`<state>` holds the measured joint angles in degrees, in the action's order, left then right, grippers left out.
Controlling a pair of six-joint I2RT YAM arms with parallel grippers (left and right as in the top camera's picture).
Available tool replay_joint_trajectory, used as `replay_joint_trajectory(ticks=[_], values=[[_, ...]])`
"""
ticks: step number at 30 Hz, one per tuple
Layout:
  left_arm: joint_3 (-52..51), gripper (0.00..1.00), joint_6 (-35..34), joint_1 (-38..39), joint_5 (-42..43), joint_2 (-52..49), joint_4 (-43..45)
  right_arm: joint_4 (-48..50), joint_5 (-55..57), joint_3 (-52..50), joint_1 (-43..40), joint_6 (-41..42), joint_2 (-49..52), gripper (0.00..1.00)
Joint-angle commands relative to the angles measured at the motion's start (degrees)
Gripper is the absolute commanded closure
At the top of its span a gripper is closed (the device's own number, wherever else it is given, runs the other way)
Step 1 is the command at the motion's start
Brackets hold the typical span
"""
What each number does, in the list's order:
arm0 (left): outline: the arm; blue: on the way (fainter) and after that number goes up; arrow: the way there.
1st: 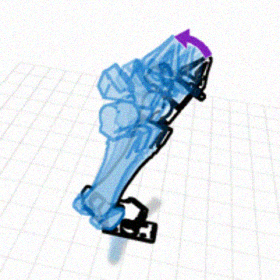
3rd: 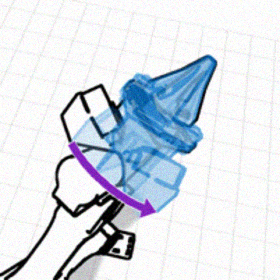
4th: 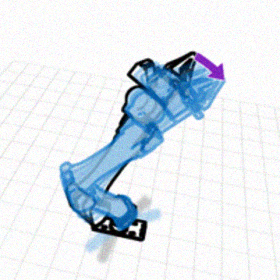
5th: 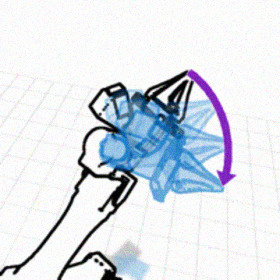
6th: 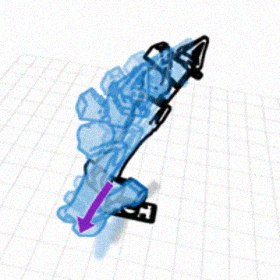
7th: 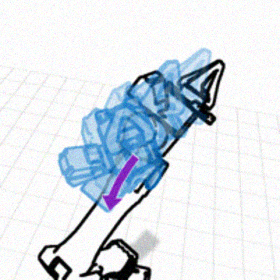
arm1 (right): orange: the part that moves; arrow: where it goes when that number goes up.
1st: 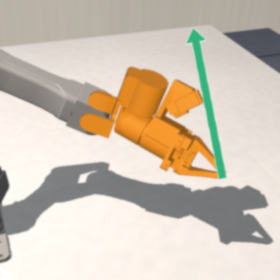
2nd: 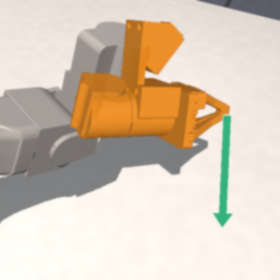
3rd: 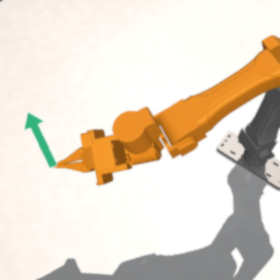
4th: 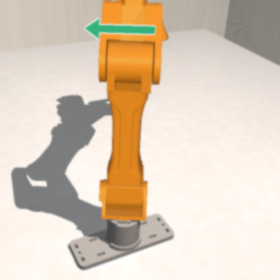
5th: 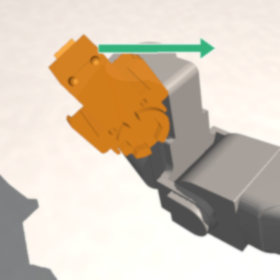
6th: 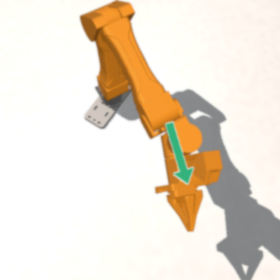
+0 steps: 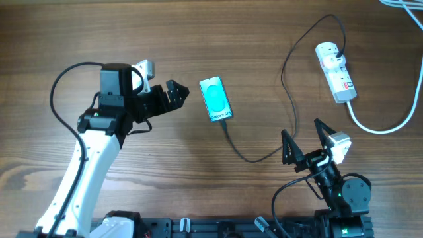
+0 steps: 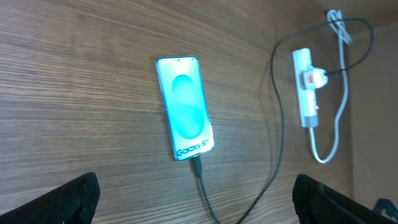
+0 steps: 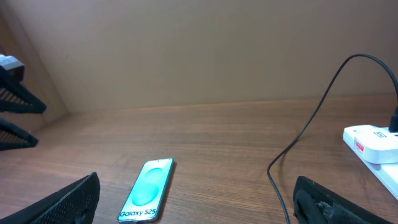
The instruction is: Plug charger to phone and switch on socket
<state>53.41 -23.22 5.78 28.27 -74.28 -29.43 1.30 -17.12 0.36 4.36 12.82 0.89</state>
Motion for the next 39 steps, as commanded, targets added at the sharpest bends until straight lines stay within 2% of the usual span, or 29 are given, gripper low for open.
replay_joint_trajectory(ticks=[1, 7, 11, 15, 21, 24, 27, 32, 35, 39], values=[[-0.2, 0.00, -0.3, 0.0, -5.1, 7.2, -2.3, 0.1, -0.5, -0.1, 0.1, 0.7, -0.6, 0.00], [-2.3, 0.00, 0.5, 0.0, -15.0, 27.3, -6.4, 0.1, -0.5, -0.1, 0.1, 0.7, -0.6, 0.00], [-2.6, 0.00, 0.5, 0.0, -22.8, 43.2, -15.7, 0.1, -0.5, -0.1, 0.1, 0.7, -0.6, 0.00], [-3.1, 0.00, 2.4, 0.0, -23.9, 52.0, -22.6, 0.1, -0.5, -0.1, 0.1, 0.7, -0.6, 0.00], [-13.6, 0.00, 11.8, 0.0, -23.0, 63.7, -22.7, 0.1, -0.5, -0.1, 0.1, 0.7, -0.6, 0.00], [-22.6, 0.00, 19.0, 0.0, -18.7, 69.4, -17.6, 0.1, -0.5, -0.1, 0.1, 0.7, -0.6, 0.00], [-29.8, 0.00, 19.8, 0.0, -18.7, 73.4, -11.4, 0.1, -0.5, -0.1, 0.1, 0.7, -0.6, 0.00], [-45.0, 0.00, 20.1, 0.0, -16.7, 74.1, 8.6, 0.1, -0.5, -0.1, 0.1, 0.7, -0.6, 0.00], [-49.4, 0.00, 20.3, 0.0, -15.8, 74.1, 17.1, 0.1, -0.5, -0.1, 0.1, 0.7, -0.6, 0.00], [-50.9, 0.00, 24.6, 0.0, -15.7, 74.1, 23.5, 0.1, -0.5, -0.1, 0.1, 0.7, -0.6, 0.00]])
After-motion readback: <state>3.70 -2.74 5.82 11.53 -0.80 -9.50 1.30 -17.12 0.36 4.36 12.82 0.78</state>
